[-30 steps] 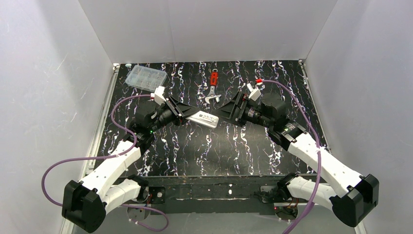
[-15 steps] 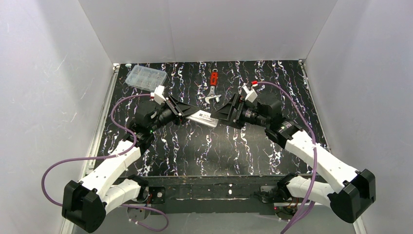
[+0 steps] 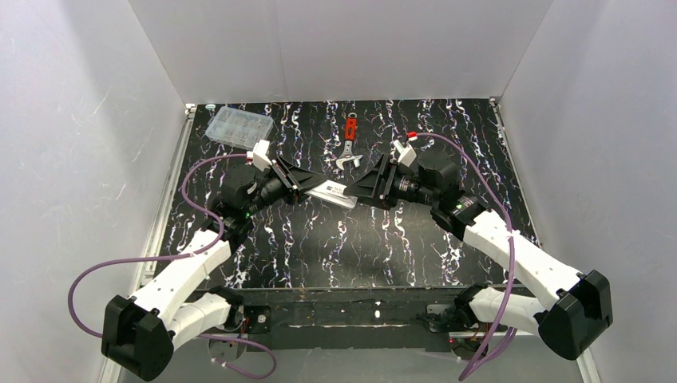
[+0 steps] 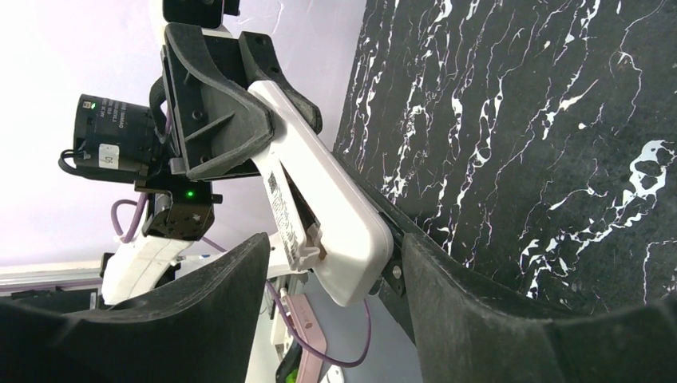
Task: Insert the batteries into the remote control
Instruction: Load the battery cover into the remote control, then place the remote control at the center of the board.
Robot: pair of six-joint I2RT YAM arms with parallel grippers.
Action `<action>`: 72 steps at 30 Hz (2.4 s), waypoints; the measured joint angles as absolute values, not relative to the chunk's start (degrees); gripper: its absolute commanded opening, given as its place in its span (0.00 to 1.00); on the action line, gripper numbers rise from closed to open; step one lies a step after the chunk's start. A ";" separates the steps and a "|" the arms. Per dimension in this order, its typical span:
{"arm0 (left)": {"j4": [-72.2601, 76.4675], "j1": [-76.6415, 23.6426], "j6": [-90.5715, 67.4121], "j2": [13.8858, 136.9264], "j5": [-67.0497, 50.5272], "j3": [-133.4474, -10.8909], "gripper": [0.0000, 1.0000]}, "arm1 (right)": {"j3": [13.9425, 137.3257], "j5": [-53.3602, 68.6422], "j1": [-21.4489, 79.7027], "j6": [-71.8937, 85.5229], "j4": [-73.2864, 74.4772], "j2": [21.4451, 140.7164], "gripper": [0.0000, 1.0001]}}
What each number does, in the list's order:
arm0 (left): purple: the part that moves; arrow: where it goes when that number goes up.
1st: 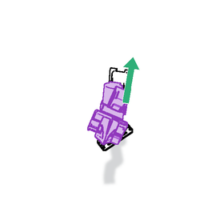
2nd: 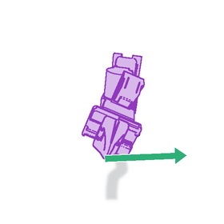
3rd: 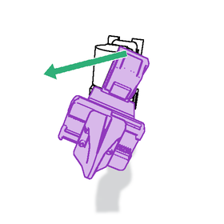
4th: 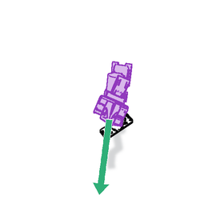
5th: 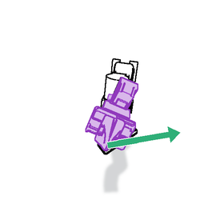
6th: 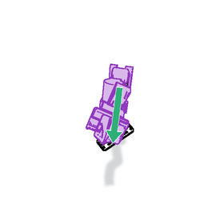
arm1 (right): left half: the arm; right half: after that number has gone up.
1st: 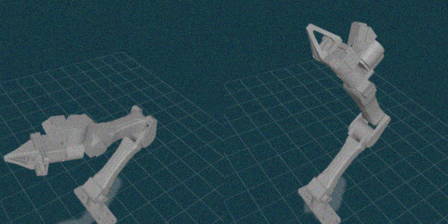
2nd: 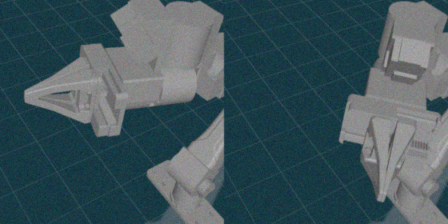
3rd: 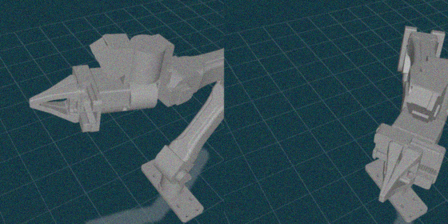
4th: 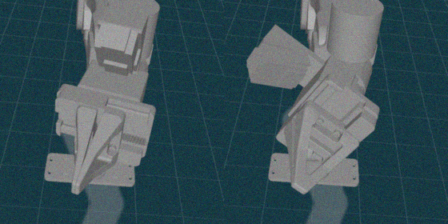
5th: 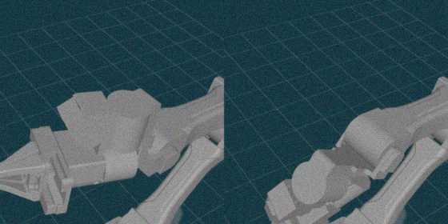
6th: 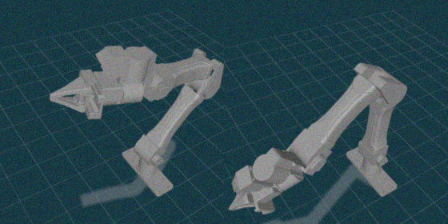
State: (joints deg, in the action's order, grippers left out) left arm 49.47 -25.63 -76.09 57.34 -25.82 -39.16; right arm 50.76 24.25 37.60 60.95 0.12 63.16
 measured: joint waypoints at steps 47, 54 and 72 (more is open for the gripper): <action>50.59 -25.61 -76.64 60.18 -24.60 -41.15 0.00 | 43.48 25.93 37.06 66.92 -15.53 62.46 0.81; 51.42 -25.61 -77.38 60.84 -24.47 -42.74 0.00 | 43.33 26.35 36.38 73.23 -27.81 68.18 0.71; 51.90 -25.58 -77.14 60.75 -24.14 -43.24 0.00 | 43.24 29.17 35.97 81.01 -40.66 74.24 0.55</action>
